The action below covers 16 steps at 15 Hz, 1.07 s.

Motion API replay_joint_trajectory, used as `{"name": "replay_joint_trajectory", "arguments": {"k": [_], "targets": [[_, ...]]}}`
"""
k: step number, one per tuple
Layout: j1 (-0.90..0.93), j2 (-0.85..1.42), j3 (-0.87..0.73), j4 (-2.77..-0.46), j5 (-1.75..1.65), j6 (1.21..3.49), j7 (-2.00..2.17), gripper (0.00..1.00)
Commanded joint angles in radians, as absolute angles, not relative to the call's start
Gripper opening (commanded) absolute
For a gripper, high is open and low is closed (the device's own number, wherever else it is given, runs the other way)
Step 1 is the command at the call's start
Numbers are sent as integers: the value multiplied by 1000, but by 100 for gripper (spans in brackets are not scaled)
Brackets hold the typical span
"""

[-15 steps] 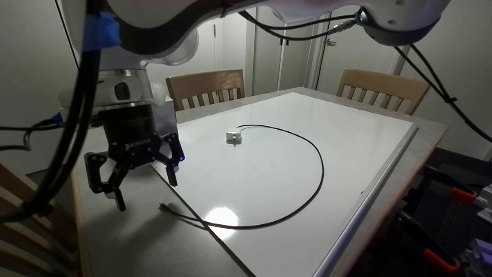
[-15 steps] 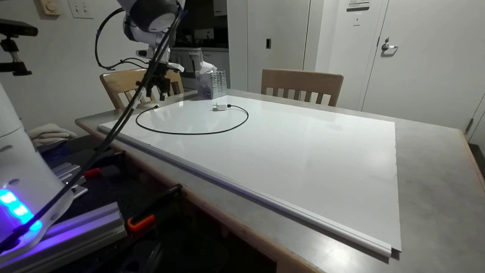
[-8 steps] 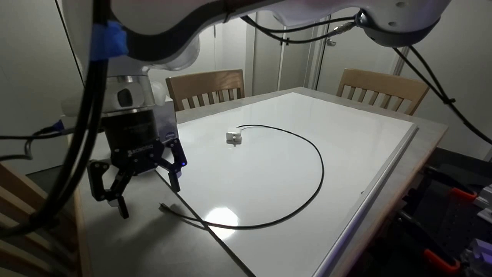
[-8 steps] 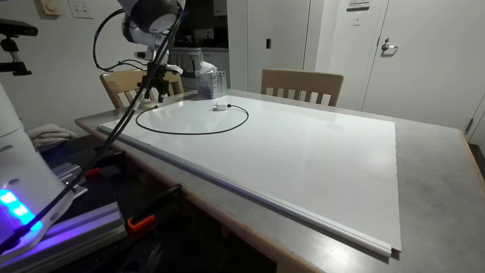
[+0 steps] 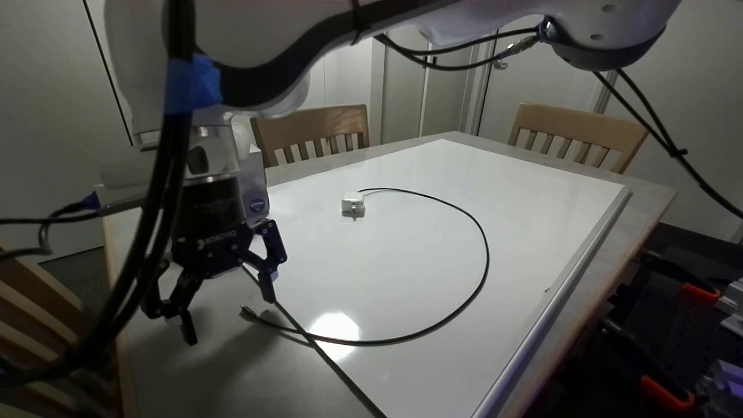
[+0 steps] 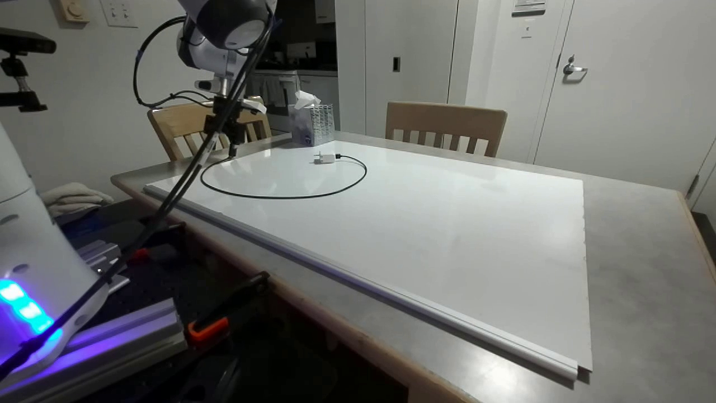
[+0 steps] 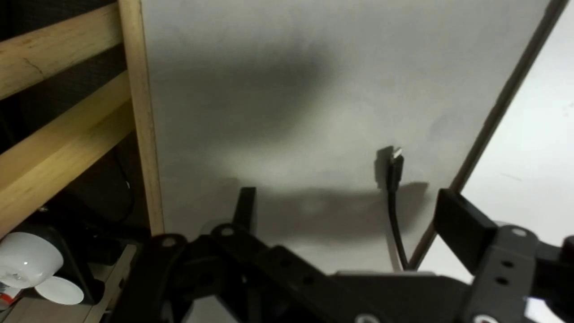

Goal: Wind the charging cable

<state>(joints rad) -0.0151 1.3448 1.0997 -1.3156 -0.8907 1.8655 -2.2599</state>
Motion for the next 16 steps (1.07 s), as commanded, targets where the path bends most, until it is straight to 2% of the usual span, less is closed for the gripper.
{"name": "replay_joint_trajectory", "arguments": {"k": [1, 2, 3, 9, 16], "targets": [[-62, 1353, 1111, -1394, -891, 1938, -2236, 100], [-69, 1353, 1110, -1410, -893, 1956, -2227, 100], [-29, 1273, 1006, -1426, -772, 2028, -2262, 100], [7, 1157, 869, -1528, -546, 2218, -2277, 100], [107, 1013, 724, -1616, -337, 2283, -2271, 100]]}}
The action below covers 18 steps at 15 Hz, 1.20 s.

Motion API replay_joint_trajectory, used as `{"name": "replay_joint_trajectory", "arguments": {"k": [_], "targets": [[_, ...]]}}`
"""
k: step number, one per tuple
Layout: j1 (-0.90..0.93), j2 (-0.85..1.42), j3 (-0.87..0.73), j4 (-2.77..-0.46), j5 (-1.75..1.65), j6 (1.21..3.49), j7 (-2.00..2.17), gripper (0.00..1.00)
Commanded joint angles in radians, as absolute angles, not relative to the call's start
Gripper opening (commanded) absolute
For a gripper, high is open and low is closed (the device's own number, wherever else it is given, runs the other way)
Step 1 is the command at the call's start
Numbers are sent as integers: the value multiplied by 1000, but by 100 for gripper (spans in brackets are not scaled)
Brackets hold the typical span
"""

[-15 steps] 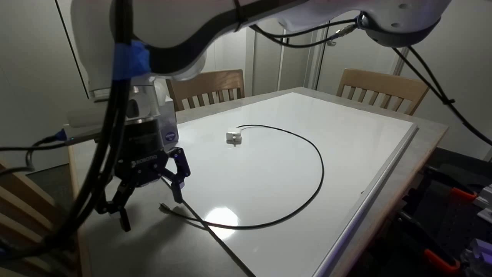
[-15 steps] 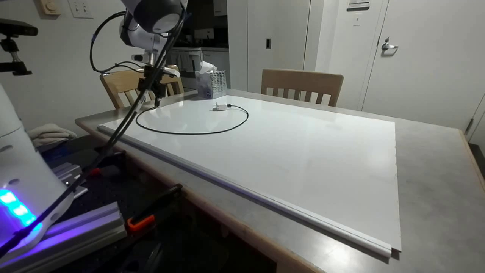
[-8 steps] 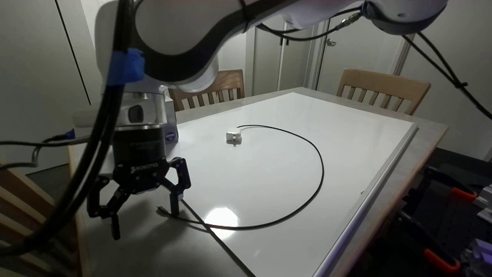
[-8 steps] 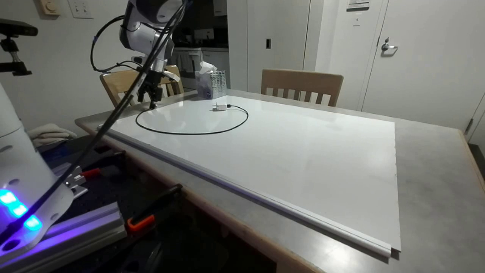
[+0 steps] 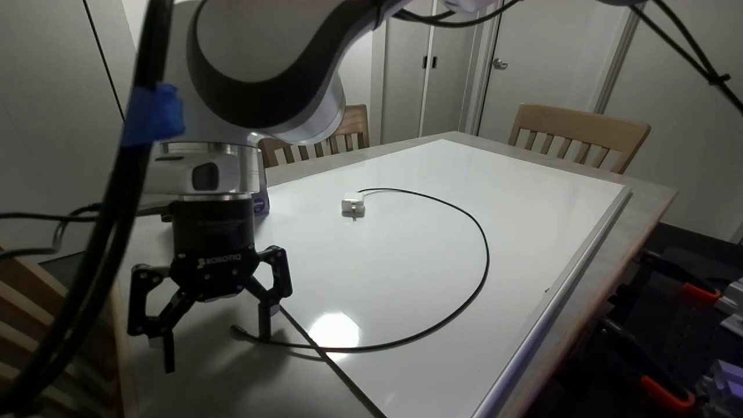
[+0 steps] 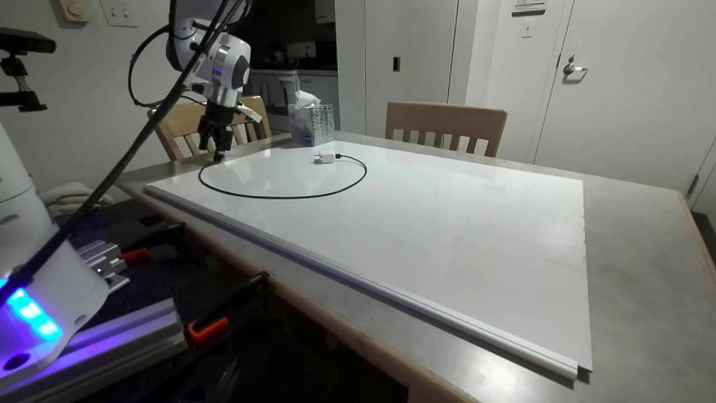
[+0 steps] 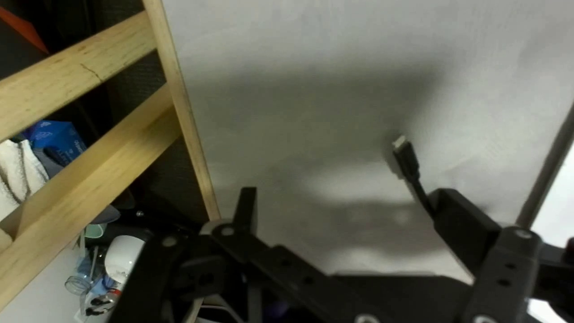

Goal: Wind the charging cable

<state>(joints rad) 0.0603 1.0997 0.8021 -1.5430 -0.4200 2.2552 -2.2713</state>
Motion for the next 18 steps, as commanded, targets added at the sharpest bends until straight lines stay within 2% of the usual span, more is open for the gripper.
{"name": "replay_joint_trajectory", "arguments": {"k": [1, 10, 11, 12, 14, 18], "targets": [[125, 997, 704, -1617, -308, 2269, -2255, 100], [229, 989, 612, -1531, -194, 2190, -2288, 100], [241, 987, 600, -1524, -191, 2182, -2284, 98], [251, 987, 589, -1517, -188, 2178, -2283, 74], [271, 980, 567, -1509, -180, 2169, -2277, 72], [299, 960, 526, -1503, -169, 2145, -2278, 45]]}}
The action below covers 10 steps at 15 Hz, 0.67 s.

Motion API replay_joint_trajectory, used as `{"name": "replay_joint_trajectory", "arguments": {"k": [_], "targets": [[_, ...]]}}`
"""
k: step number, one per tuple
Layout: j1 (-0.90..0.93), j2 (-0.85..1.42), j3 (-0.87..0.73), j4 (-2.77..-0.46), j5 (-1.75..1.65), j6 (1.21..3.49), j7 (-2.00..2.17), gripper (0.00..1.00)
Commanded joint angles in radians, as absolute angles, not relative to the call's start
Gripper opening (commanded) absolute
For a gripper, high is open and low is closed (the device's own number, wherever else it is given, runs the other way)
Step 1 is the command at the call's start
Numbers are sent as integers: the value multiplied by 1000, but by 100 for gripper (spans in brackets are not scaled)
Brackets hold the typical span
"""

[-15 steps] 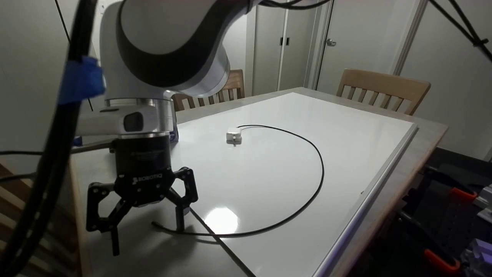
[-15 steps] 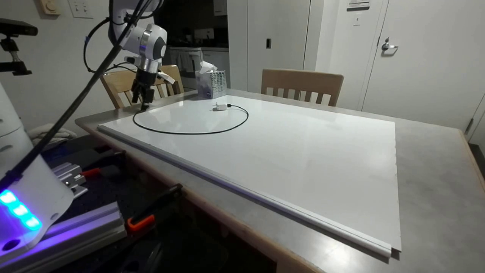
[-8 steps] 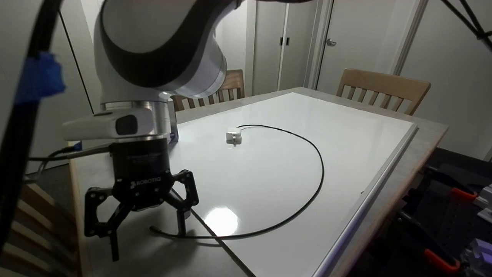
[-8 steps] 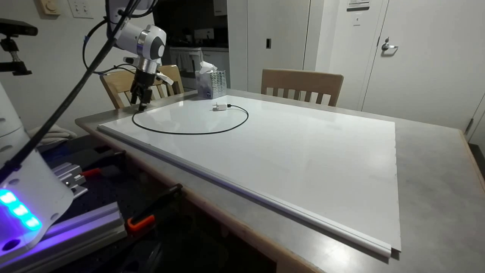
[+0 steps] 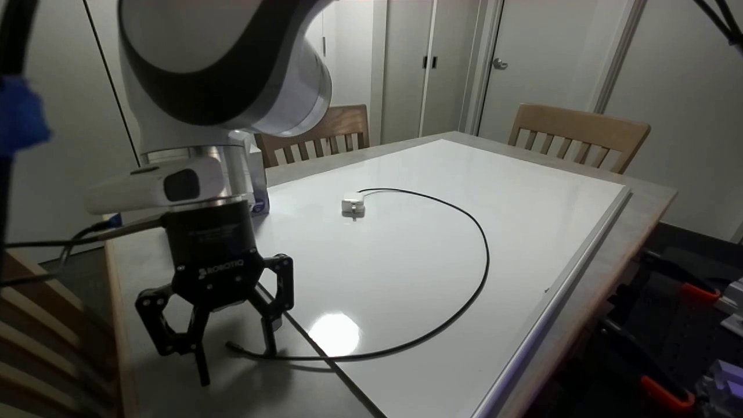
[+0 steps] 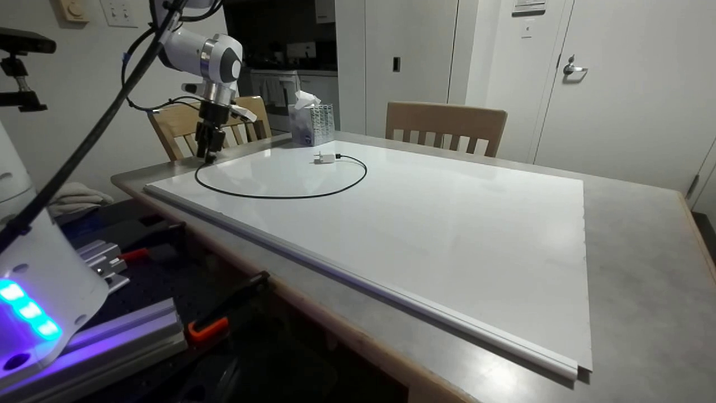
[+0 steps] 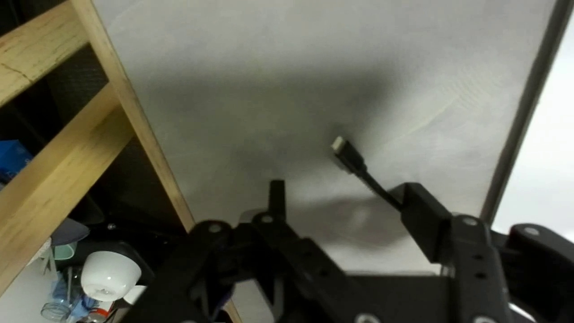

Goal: Wind the charging cable

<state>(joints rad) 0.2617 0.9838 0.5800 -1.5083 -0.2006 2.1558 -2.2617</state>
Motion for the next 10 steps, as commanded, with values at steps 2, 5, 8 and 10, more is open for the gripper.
{"name": "replay_joint_trajectory", "arguments": {"k": [2, 5, 8, 10], "targets": [[307, 949, 509, -1507, -164, 2143, -2279, 29], [317, 931, 480, -1517, -165, 2150, -2272, 8], [336, 913, 442, -1528, -183, 2171, -2240, 0], [351, 905, 415, -1527, -197, 2174, -2214, 0]]}}
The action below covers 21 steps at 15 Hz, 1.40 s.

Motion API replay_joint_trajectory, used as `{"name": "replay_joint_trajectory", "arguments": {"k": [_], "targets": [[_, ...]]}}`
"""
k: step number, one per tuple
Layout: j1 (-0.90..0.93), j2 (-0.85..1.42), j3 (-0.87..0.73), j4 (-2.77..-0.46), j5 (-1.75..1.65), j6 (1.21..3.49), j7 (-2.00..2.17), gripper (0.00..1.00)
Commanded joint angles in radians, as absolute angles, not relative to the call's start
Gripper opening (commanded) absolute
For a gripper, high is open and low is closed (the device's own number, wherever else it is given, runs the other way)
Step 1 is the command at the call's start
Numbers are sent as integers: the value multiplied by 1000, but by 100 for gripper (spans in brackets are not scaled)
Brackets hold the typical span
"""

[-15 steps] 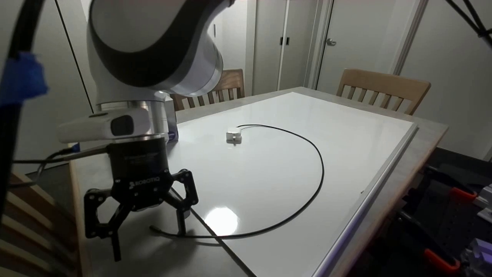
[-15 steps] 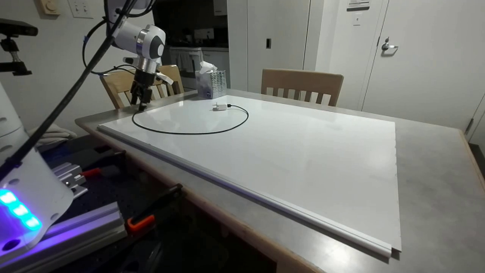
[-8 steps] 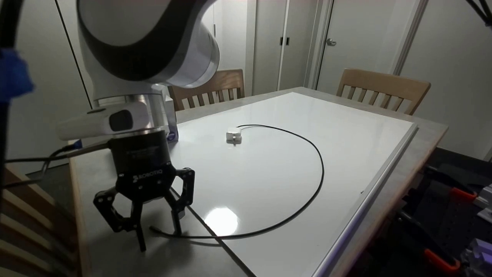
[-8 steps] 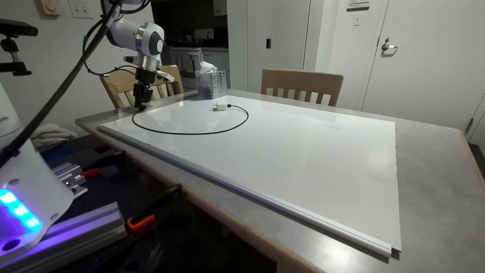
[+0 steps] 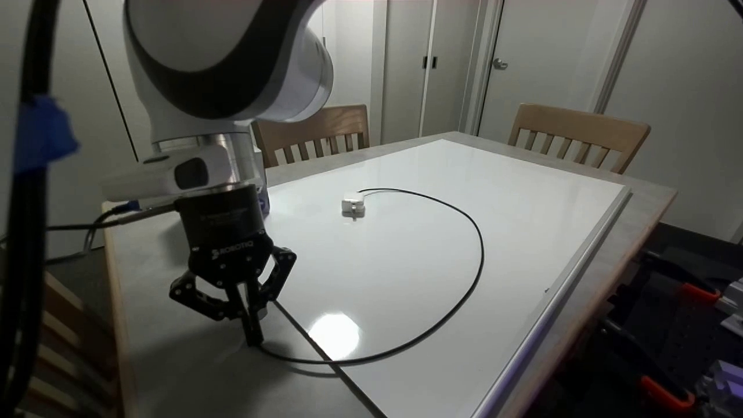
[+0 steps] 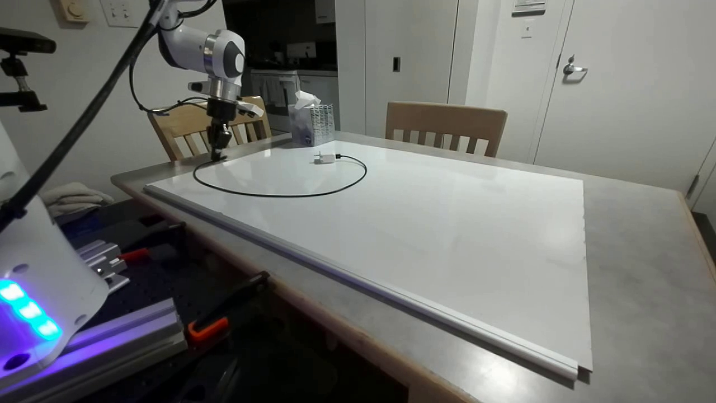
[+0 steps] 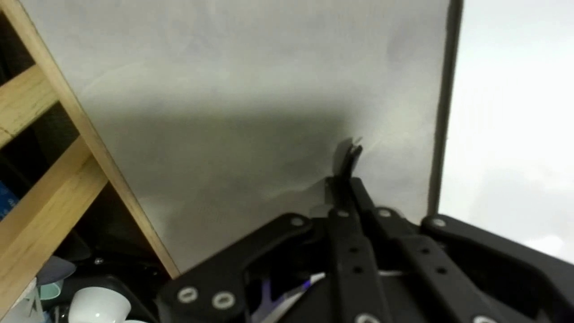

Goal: Wind the charging cable

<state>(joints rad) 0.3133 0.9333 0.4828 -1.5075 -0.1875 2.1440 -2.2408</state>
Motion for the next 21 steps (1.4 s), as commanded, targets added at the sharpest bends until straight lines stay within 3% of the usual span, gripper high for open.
{"name": "replay_joint_trajectory", "arguments": {"k": [1, 21], "targets": [[359, 898, 398, -1527, -206, 2173, -2202, 1], [403, 862, 305, -1470, -328, 2164, -2142, 1]]}}
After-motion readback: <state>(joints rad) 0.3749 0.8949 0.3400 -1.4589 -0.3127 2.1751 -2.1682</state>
